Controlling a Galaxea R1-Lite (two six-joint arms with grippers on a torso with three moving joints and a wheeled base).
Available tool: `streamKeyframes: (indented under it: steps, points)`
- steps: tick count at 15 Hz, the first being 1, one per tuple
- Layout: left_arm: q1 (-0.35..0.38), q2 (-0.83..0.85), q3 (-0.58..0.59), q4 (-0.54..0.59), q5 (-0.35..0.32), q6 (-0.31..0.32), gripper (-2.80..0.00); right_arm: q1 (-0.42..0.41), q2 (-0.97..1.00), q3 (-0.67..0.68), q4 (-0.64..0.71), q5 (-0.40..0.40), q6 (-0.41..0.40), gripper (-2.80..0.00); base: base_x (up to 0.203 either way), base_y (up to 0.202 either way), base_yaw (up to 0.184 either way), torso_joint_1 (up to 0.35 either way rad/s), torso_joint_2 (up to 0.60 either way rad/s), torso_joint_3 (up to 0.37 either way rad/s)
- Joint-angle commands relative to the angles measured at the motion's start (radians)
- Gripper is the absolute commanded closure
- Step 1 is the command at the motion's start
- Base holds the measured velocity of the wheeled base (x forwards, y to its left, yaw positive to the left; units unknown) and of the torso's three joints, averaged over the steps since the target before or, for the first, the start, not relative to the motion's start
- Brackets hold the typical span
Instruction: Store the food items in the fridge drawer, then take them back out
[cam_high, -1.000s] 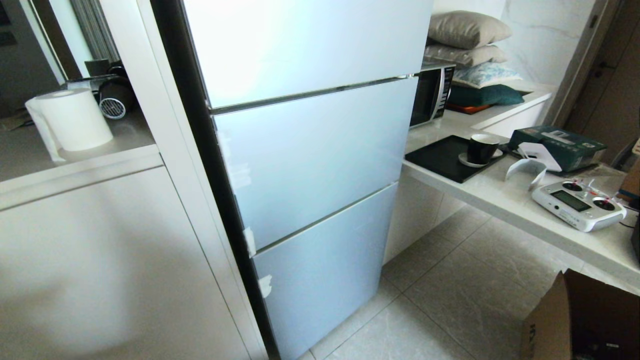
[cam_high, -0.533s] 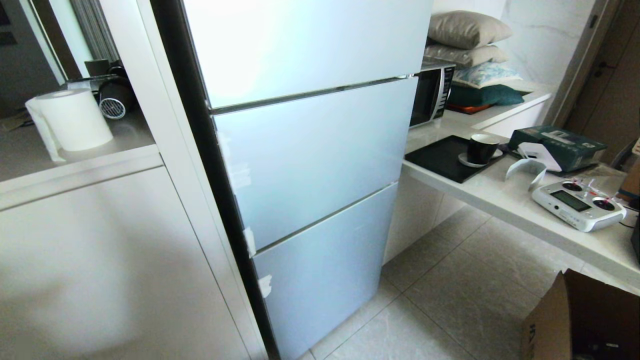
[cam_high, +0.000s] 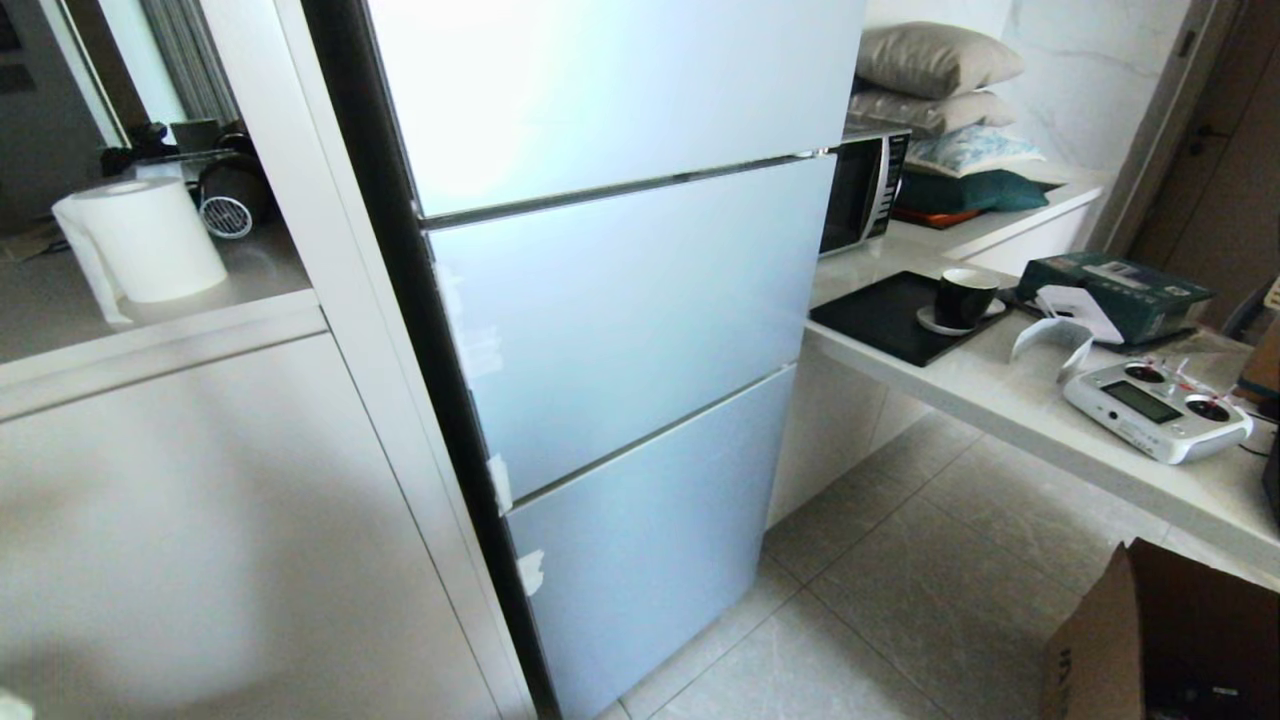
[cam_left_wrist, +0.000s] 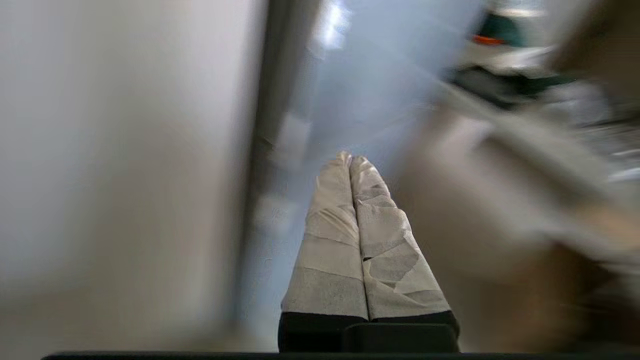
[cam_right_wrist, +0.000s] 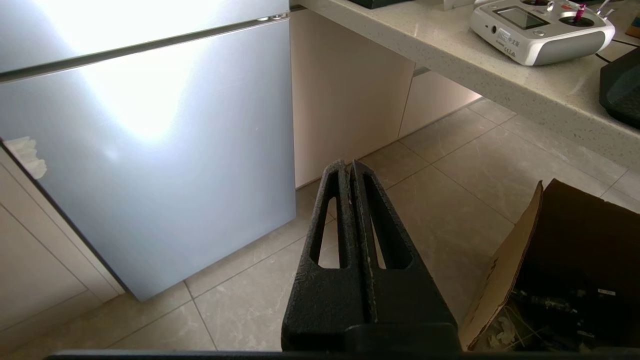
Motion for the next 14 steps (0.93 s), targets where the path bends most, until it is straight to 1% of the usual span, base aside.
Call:
streamKeyframes:
  steps: [1, 2, 3, 4, 5, 6, 7, 8, 9, 10, 11, 14]
  points:
    - [-0.042, 0.414, -0.044, -0.088, -0.037, -0.327, 0.00, 0.000, 0.001, 0.000, 0.001, 0.000, 0.000, 0.00, 0.000, 0.000, 0.000, 0.000, 0.00, 0.000]
    - [-0.053, 0.549, -0.053, -0.171, -0.048, -0.421, 0.00, 0.000, 0.001, 0.000, 0.001, 0.000, 0.000, 0.00, 0.000, 0.000, 0.000, 0.000, 0.00, 0.000]
    - [-0.061, 0.685, -0.060, -0.273, -0.053, -0.497, 0.00, 0.000, 0.001, 0.000, 0.001, 0.000, -0.001, 0.00, 0.000, 0.000, 0.000, 0.000, 0.00, 0.000]
    - [-0.072, 0.816, -0.067, -0.393, -0.048, -0.557, 0.00, 0.000, 0.001, 0.000, 0.001, 0.000, 0.001, 0.00, 0.000, 0.000, 0.000, 0.000, 0.00, 0.000]
    - [-0.085, 0.948, -0.078, -0.531, -0.025, -0.609, 0.00, 0.000, 0.001, 0.000, 0.001, 0.000, 0.001, 0.00, 0.000, 0.000, 0.000, 0.000, 0.00, 0.000]
    - [-0.097, 1.052, -0.096, -0.644, 0.007, -0.645, 0.00, 0.000, 0.001, 0.000, 0.001, 0.000, -0.001, 0.00, 0.000, 0.000, 0.000, 0.000, 0.00, 0.000]
    - [-0.108, 1.142, -0.130, -0.747, 0.056, -0.678, 0.00, 0.000, 0.001, 0.000, 0.001, 0.000, 0.001, 0.00, 0.000, 0.000, 0.000, 0.000, 0.00, 0.000]
    - [-0.121, 1.204, -0.193, -0.833, 0.130, -0.710, 0.00, 0.000, 0.001, 0.000, 0.001, 0.000, -0.001, 0.00, 0.000, 0.000, 0.000, 0.000, 0.00, 0.000]
    - [-0.134, 1.231, -0.248, -0.880, 0.201, -0.731, 0.00, 0.000, 0.001, 0.000, 0.001, 0.000, 0.001, 0.00, 0.000, 0.000, 0.000, 0.000, 0.00, 0.000]
    - [-0.143, 1.243, -0.290, -0.906, 0.258, -0.743, 0.00, 0.000, 0.001, 0.000, 0.001, 0.000, 0.001, 0.00, 0.000, 0.000, 0.000, 0.000, 0.00, 0.000]
    - [-0.147, 1.248, -0.318, -0.916, 0.277, -0.748, 0.00, 0.000, 0.001, 0.000, 0.001, -0.001, 0.001, 0.00, 0.000, 0.000, 0.000, 0.000, 0.00, 0.000]
    - [-0.150, 1.290, -0.400, -0.921, 0.279, -0.745, 0.00, 0.000, 0.001, 0.000, 0.001, 0.000, 0.001, 0.00, 0.000, 0.000, 0.000, 0.000, 0.00, 0.000]
